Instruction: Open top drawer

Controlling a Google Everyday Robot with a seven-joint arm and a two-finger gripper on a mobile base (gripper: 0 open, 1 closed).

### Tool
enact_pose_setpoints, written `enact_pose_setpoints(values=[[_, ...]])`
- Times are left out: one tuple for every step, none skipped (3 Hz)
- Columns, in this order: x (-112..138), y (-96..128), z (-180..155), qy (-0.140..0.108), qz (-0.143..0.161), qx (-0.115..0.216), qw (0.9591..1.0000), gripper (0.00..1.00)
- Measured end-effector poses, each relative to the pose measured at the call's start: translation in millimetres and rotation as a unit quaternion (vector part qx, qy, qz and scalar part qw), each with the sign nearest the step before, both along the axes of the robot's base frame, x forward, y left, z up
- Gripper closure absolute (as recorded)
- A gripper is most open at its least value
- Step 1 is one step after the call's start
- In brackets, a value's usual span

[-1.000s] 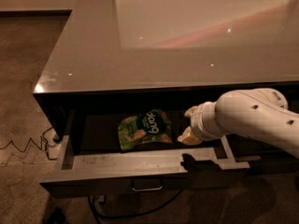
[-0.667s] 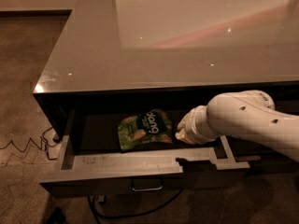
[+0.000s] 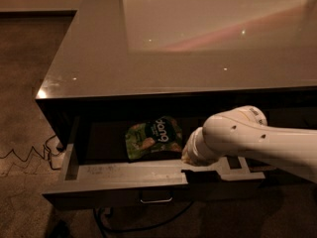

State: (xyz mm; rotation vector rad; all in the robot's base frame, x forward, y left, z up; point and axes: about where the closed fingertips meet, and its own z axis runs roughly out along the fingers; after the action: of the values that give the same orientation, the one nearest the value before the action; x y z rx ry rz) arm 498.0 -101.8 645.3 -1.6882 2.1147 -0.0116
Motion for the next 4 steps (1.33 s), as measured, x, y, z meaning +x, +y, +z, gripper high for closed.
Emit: enact_pose_setpoints(values=[[-12.0,-5.5,-18.3,0.019,0.001,-0.016,0.9997,1.00],[-24.0,-19.6,-27.4,0.033,-0.009,-0.035,0.9988,1.00],[-37.8,-31.3,-29.1,0.042,-0.013,-0.057,0.9974,1.00],[-50.3,-37.9,-28.0,0.048,-0.014,-0.072,0.9962,1.00]])
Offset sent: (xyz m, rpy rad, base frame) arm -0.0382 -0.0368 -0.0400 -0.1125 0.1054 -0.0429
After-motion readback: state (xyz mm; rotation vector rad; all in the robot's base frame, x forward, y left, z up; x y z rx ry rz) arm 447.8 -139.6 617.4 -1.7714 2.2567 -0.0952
